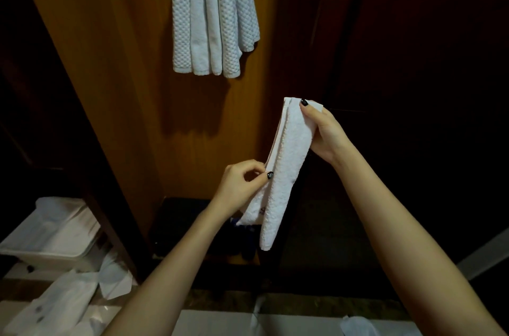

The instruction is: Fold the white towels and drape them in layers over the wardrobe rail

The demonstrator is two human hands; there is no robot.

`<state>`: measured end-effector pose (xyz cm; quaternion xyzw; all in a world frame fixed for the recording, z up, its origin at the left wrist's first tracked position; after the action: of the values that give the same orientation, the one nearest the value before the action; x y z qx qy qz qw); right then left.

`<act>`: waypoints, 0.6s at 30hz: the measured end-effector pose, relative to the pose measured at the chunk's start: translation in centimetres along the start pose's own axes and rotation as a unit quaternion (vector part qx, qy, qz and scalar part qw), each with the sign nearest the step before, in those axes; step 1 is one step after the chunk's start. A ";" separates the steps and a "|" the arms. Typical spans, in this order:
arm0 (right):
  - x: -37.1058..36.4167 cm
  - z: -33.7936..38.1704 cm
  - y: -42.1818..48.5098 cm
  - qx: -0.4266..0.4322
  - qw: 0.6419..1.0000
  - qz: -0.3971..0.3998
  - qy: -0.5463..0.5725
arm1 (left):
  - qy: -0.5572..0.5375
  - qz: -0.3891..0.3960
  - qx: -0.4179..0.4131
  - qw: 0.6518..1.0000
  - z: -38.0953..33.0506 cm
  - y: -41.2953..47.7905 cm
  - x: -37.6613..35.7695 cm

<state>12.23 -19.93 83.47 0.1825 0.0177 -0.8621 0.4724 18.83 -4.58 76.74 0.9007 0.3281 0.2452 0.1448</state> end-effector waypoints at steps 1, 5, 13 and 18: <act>0.1 0.0 0.0 0.000 1.000 -0.003 0.005 | -0.009 -0.009 0.010 1.000 0.3 -0.1 0.3; 0.0 -0.2 0.0 -0.007 1.000 0.002 0.005 | 0.005 0.081 0.077 0.994 2.2 -0.2 -1.5; 0.8 -0.6 -0.1 -0.043 0.997 0.014 0.061 | -0.092 0.012 0.103 0.990 3.0 -0.1 0.0; 1.3 -0.7 0.1 -0.050 0.993 0.012 0.102 | 0.139 -0.042 -0.030 0.989 -0.3 -0.1 1.4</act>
<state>11.89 -20.92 82.34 0.2454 0.1070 -0.8315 0.4867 19.55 -3.53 77.45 0.8386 0.3749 0.3717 0.1345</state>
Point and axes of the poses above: each hand's wrist, its own y-axis towards the middle knuckle, its own x-axis out of the back of the hand, z = x × y, the point moved 10 cm from there along y, towards the middle knuckle, and after that the axes turned 6 degrees about y, right-handed, at the moved point
